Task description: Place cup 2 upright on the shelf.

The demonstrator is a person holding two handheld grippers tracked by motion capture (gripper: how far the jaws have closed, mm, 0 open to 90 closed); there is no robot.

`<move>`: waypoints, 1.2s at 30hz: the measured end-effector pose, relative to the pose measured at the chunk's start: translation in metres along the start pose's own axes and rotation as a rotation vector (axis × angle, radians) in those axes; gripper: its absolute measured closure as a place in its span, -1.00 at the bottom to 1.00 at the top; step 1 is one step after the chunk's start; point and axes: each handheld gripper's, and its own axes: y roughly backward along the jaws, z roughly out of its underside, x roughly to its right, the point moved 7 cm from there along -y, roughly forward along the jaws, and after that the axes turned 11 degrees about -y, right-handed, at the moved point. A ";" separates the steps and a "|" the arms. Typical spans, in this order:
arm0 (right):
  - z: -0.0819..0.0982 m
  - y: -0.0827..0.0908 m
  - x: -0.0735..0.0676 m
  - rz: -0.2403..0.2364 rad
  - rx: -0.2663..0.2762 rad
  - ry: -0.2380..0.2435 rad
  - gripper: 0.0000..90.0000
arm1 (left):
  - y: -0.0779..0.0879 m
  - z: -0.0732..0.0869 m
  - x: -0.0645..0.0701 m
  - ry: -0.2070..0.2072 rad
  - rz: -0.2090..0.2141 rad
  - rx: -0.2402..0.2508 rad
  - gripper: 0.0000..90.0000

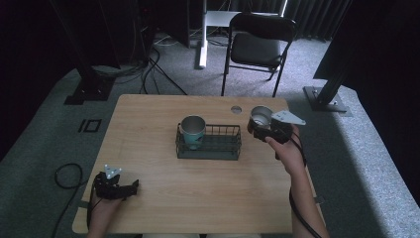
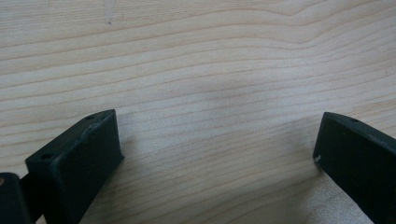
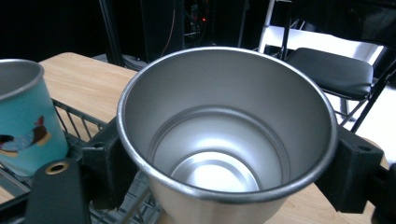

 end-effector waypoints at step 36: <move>-0.004 -0.023 -0.066 -0.120 -0.033 0.057 -0.60 | 0.000 0.000 0.000 -0.002 0.000 -0.001 -0.97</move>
